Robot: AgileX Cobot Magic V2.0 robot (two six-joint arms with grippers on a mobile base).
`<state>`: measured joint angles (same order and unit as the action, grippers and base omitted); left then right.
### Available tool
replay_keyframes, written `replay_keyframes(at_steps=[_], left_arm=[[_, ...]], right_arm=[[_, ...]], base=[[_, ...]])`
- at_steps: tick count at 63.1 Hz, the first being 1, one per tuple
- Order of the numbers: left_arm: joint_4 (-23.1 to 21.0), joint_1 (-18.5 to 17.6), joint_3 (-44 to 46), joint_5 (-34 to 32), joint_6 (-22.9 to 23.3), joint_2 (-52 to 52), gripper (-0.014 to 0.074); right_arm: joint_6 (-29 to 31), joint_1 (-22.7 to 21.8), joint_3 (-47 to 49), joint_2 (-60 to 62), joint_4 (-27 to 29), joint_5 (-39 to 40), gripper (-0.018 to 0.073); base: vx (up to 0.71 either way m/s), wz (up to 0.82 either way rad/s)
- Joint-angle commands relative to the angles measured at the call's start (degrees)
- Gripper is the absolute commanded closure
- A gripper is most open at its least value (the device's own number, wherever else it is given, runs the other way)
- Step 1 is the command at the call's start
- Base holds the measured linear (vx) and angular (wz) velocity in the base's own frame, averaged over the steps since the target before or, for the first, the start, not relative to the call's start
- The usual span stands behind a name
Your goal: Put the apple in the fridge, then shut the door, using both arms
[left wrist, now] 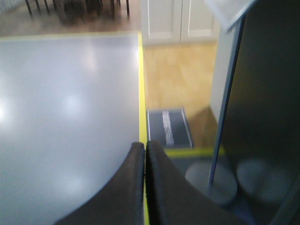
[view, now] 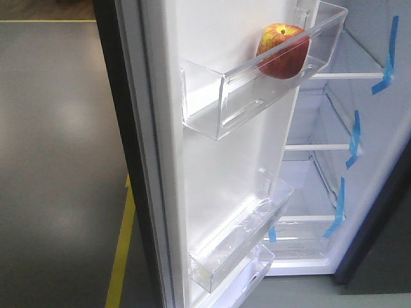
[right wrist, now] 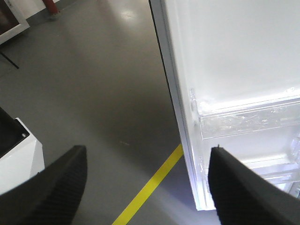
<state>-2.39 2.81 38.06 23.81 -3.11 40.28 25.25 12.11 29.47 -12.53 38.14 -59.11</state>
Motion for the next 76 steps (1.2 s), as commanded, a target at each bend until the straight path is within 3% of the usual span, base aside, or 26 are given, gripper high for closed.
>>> replay_keyframes(at_steps=[1,15,31,40,60,67,76], left_arm=[[-0.3,0.0,7.2,3.4,-2.7,6.6,0.0603],[-0.3,0.0,17.5,12.9,-4.0,22.7,0.0603],[-2.3,0.0,24.9,15.2,-4.5,36.9,0.0603],[-9.6,0.0,28.9,15.6,-11.5,43.4,0.0603],[-32.0,-0.1,39.0,17.5,-27.1,55.1,0.0603],[-38.0,-0.2,42.7,18.8,-29.7,58.5,0.0603],[-41.7,-2.4,47.3,19.8,-30.7,62.4,0.0603]], right_arm=[[0.1,0.0,1.4,-0.7,2.2,2.8,0.0043],[0.1,0.0,1.4,-0.7,2.2,2.8,0.0043],[0.1,0.0,1.4,-0.7,2.2,2.8,0.0043],[0.1,0.0,1.4,-0.7,2.2,2.8,0.0043],[0.1,0.0,1.4,-0.7,2.2,2.8,0.0043],[0.1,0.0,1.4,-0.7,2.2,2.8,0.0043],[0.1,0.0,1.4,-0.7,2.2,2.8,0.0043]], base=[[0.0,0.0],[0.0,0.0],[0.0,0.0],[0.0,0.0],[0.0,0.0],[0.0,0.0],[0.0,0.0]])
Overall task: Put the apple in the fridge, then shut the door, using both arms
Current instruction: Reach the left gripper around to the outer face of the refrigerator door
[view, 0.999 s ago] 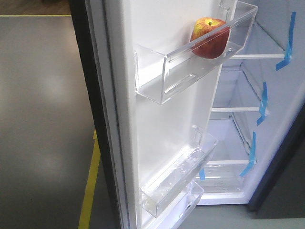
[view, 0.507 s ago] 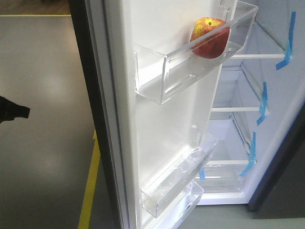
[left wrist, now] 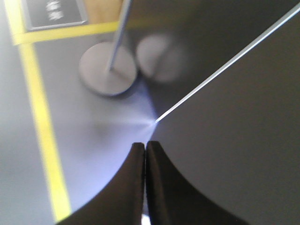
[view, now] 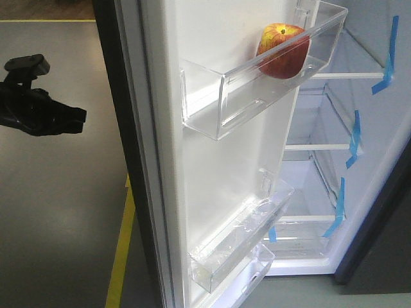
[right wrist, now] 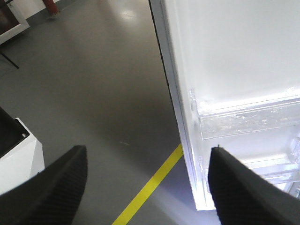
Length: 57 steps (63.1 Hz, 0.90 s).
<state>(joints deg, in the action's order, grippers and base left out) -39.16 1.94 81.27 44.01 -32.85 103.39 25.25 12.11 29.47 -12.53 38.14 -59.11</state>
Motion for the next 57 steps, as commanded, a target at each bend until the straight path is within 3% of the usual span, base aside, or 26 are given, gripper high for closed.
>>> replay_keyframes(at_steps=[1,15,26,44,57], left_arm=[[-5.1,-2.1,4.8,-0.4,-1.0,-0.2,0.0603],[-5.3,-6.9,10.3,-0.2,-1.0,3.9,0.0603],[-9.0,-9.4,10.9,0.9,-3.5,4.8,0.0603],[-16.7,-9.9,10.9,9.2,-9.8,3.9,0.0603],[-21.2,-10.0,9.3,12.6,-11.8,1.0,0.0603]], right_arm=[[0.1,0.0,1.4,-0.7,2.2,2.8,0.0043],[0.1,0.0,1.4,-0.7,2.2,2.8,0.0043],[0.1,0.0,1.4,-0.7,2.2,2.8,0.0043],[0.1,0.0,1.4,-0.7,2.2,2.8,0.0043],[0.1,0.0,1.4,-0.7,2.2,2.8,0.0043]], base=[[0.0,0.0],[0.0,0.0],[0.0,0.0],[0.0,0.0],[0.0,0.0]])
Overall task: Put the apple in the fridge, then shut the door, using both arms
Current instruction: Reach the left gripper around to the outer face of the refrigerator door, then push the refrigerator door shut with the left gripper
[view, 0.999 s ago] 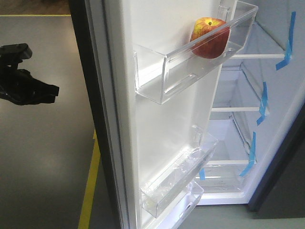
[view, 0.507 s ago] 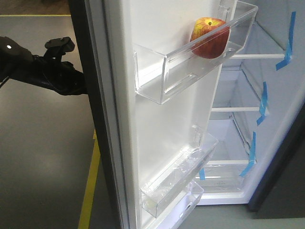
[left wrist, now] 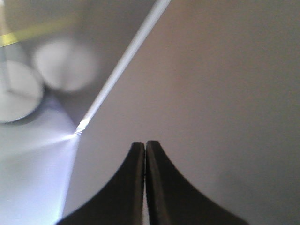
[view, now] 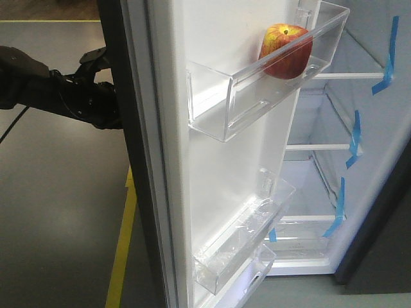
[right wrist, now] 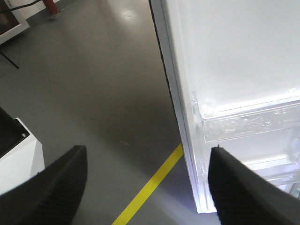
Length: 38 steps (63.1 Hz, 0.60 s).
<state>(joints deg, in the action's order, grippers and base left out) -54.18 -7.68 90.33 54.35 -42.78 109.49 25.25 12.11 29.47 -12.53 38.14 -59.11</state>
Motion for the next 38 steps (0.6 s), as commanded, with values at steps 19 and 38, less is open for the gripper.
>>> replay_keyframes(at_steps=[19,38], left_arm=[[-12.5,-5.1,-7.5,0.1,-7.7,-9.4,0.0603],[-15.6,-14.6,-7.5,-6.2,-7.8,-9.2,0.0603]], right_arm=[[0.1,0.0,1.4,-0.7,2.2,2.8,0.0043],[0.1,0.0,1.4,-0.7,2.2,2.8,0.0043]], base=[[0.0,0.0],[0.0,0.0]])
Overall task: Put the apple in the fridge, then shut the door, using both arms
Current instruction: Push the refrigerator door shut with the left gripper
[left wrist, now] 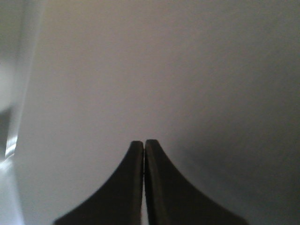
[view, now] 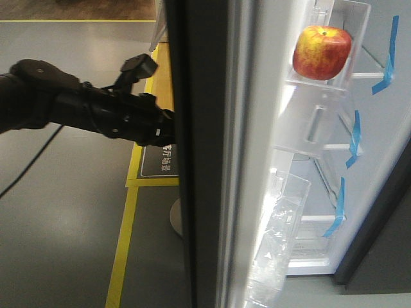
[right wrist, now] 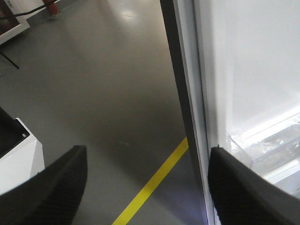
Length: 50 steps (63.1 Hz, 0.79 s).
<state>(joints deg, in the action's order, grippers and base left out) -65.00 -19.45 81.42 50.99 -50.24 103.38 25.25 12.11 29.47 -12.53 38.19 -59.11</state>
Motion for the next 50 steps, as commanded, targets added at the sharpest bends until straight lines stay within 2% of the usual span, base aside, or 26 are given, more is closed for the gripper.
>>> replay_keyframes(at_steps=[1,15,28,39,44,50], left_arm=[[-4.8,-3.3,1.4,-3.3,-0.4,-3.1,0.0603],[-4.7,-9.6,1.4,-7.1,-0.7,-2.9,0.0603],[-6.2,-10.8,1.4,-5.1,-1.4,-2.9,0.0603],[-9.3,-10.9,1.4,-4.3,-1.9,-2.9,0.0603],[-13.0,-11.1,1.4,-5.2,-2.5,-2.9,0.0603],[-17.4,-12.1,1.4,-7.8,-6.7,-2.9,0.0603]], right_arm=[[0.1,0.0,1.4,-0.7,2.2,2.8,0.0043],[0.1,0.0,1.4,-0.7,2.2,2.8,0.0043],[0.1,0.0,1.4,-0.7,2.2,2.8,0.0043],[0.1,0.0,1.4,-0.7,2.2,2.8,0.0043],[0.1,0.0,1.4,-0.7,2.2,2.8,0.0043],[0.1,0.0,1.4,-0.7,2.2,2.8,0.0043]], base=[[0.0,0.0],[0.0,0.0],[0.0,0.0],[0.0,0.0],[0.0,0.0],[0.0,0.0]])
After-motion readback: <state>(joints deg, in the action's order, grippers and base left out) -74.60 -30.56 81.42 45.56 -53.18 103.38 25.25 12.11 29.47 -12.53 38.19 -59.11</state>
